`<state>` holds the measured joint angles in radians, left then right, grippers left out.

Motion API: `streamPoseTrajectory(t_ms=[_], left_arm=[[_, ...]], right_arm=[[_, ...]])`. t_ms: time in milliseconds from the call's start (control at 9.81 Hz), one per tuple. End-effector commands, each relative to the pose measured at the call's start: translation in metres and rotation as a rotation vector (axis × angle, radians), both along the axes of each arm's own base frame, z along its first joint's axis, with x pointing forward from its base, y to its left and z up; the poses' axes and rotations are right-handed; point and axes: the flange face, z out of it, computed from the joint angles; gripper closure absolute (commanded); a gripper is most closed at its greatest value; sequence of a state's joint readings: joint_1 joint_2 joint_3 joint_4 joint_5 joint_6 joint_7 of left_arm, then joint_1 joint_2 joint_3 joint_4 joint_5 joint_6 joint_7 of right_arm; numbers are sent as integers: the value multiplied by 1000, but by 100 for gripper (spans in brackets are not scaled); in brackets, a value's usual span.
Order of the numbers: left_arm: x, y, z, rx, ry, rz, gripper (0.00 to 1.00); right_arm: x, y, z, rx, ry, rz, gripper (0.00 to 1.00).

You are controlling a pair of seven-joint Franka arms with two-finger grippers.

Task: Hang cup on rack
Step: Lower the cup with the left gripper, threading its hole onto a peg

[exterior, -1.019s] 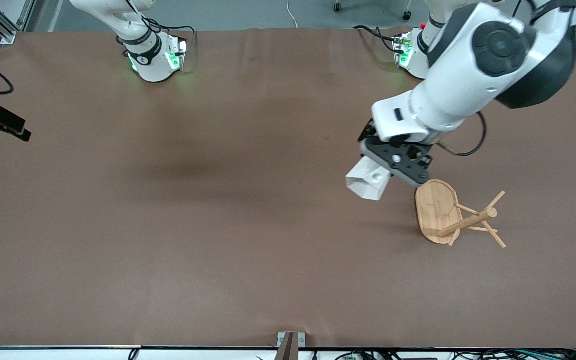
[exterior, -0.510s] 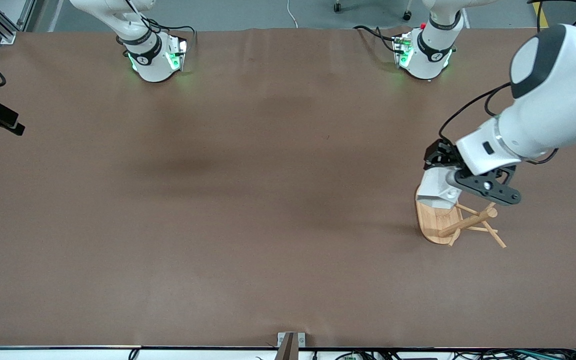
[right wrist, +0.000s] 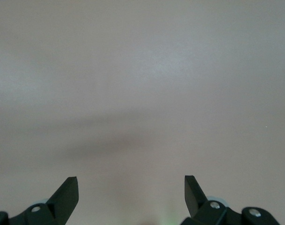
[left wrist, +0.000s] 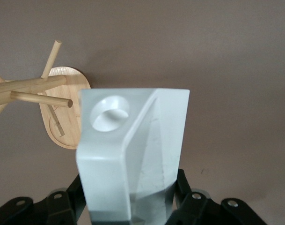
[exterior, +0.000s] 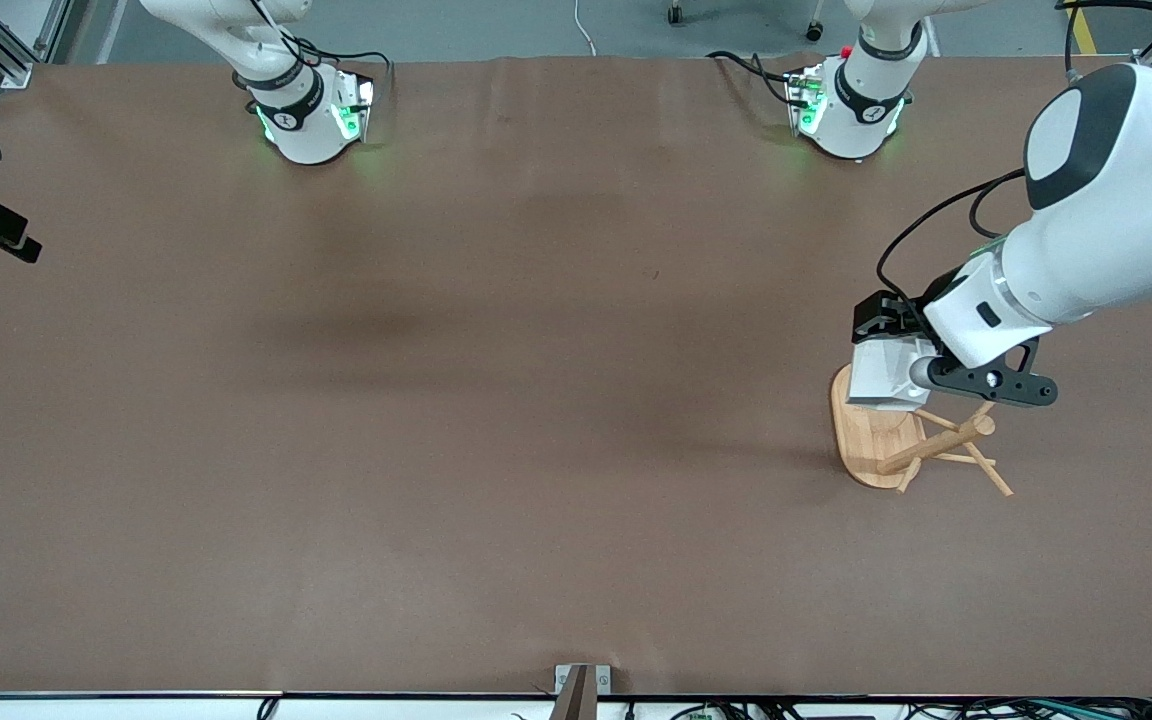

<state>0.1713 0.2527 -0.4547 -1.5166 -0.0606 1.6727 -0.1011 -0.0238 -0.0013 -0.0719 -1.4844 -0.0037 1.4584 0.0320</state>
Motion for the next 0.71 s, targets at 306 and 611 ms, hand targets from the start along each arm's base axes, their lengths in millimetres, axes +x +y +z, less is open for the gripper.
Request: streamPoseTrajectory(t_ms=[306, 611], left_arm=[[-25, -4, -68, 19, -33, -46, 99], [-18, 2, -85, 1, -57, -89, 99]], right_arm=[[-3, 2, 7, -19, 0, -9, 0], [-4, 5, 11, -15, -8, -9, 0]])
